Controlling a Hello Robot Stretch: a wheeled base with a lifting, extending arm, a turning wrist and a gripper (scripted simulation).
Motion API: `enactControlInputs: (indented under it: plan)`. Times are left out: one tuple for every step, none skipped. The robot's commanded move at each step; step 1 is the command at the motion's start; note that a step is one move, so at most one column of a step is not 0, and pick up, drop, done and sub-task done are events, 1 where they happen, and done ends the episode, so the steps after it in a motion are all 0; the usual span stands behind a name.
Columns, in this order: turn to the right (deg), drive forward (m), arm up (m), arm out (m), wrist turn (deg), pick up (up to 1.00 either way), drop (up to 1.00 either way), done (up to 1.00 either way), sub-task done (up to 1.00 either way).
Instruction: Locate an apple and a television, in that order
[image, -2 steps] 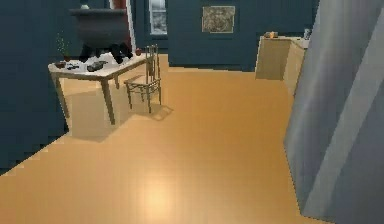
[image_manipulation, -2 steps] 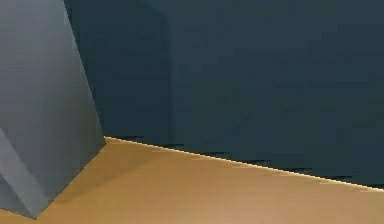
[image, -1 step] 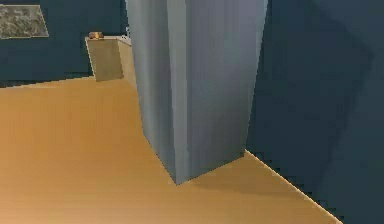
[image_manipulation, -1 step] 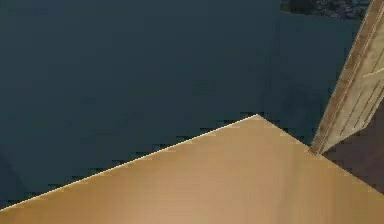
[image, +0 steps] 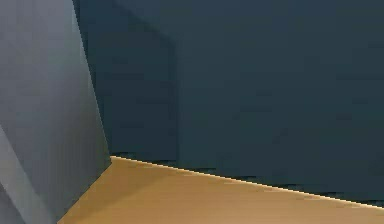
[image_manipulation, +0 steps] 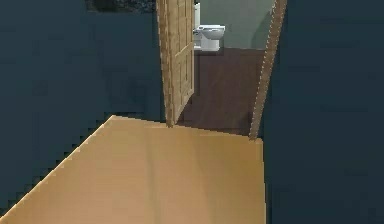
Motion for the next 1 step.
enactControlInputs:
  plan:
    - [3.0,0.0,0.0,0.0,0.0,0.0,0.0,0.0,0.0]
